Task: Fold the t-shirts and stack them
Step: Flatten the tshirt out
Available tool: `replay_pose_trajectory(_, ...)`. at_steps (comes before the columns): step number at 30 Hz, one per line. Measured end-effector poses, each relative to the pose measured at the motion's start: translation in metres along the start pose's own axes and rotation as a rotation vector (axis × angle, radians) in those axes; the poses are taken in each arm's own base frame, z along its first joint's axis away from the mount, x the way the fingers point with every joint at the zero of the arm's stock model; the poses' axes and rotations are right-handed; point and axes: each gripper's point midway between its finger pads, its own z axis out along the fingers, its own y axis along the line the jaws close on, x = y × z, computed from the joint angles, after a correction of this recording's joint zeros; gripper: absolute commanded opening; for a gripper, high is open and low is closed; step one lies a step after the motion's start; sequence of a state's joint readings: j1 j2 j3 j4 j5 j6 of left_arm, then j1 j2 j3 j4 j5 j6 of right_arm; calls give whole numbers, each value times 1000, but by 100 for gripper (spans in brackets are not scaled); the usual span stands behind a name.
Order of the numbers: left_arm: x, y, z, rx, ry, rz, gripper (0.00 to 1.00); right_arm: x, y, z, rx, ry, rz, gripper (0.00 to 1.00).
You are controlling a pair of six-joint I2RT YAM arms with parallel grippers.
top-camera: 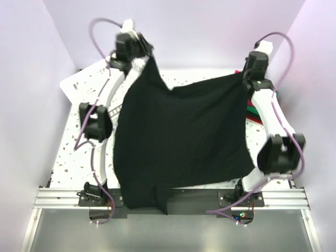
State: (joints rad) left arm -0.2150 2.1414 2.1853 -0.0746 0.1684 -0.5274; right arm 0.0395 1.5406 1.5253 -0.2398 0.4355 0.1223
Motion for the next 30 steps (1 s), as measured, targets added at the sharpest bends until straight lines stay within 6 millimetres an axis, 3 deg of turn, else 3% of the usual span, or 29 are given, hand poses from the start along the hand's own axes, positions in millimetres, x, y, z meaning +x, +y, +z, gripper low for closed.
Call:
replay_pose_trajectory(1, 41, 20, 16, -31, 79, -13, 57, 21, 2, 17, 11, 48, -12, 36)
replay_pose_trajectory(2, 78, 36, 26, -61, 153, -22, 61, 47, 4, 33, 22, 109, -30, 67)
replay_pose_trajectory(4, 130, 54, 29, -106, 268, -37, 69, 91, 5, 55, 35, 222, -71, 84)
replay_pose_trajectory(5, 141, 56, 27, -114, 297, -37, 71, 104, 7, 61, 30, 260, -83, 94)
replay_pose_trajectory(6, 148, 54, 23, -115, 315, -30, 72, 111, 9, 63, 19, 282, -90, 95)
replay_pose_trajectory(8, 142, 38, 13, -94, 312, -11, 73, 115, 15, 61, -17, 309, -95, 98)
replay_pose_trajectory(11, 109, -3, -12, -36, 269, 18, 73, 89, 29, 55, -97, 264, -64, 99)
replay_pose_trajectory(16, 37, -83, -88, 85, 151, 66, 74, 43, 48, 15, -246, 190, -13, 99)
replay_pose_trajectory(18, 26, -103, -118, 118, 131, 74, 74, 32, 55, -6, -307, 175, 4, 99)
replay_pose_trajectory(20, 32, -114, -144, 137, 148, 74, 74, 30, 64, -29, -374, 178, 22, 99)
replay_pose_trajectory(23, 76, -102, -169, 106, 252, 53, 74, 53, 84, -59, -473, 238, 22, 99)
replay_pose_trajectory(25, 121, -78, -182, 51, 357, 35, 74, 87, 95, -75, -522, 322, 11, 99)
replay_pose_trajectory(28, 202, -33, -215, -76, 567, -1, 74, 157, 106, -98, -574, 506, -6, 99)
replay_pose_trajectory(30, 246, -7, -242, -160, 695, -24, 74, 201, 103, -111, -577, 624, -7, 99)
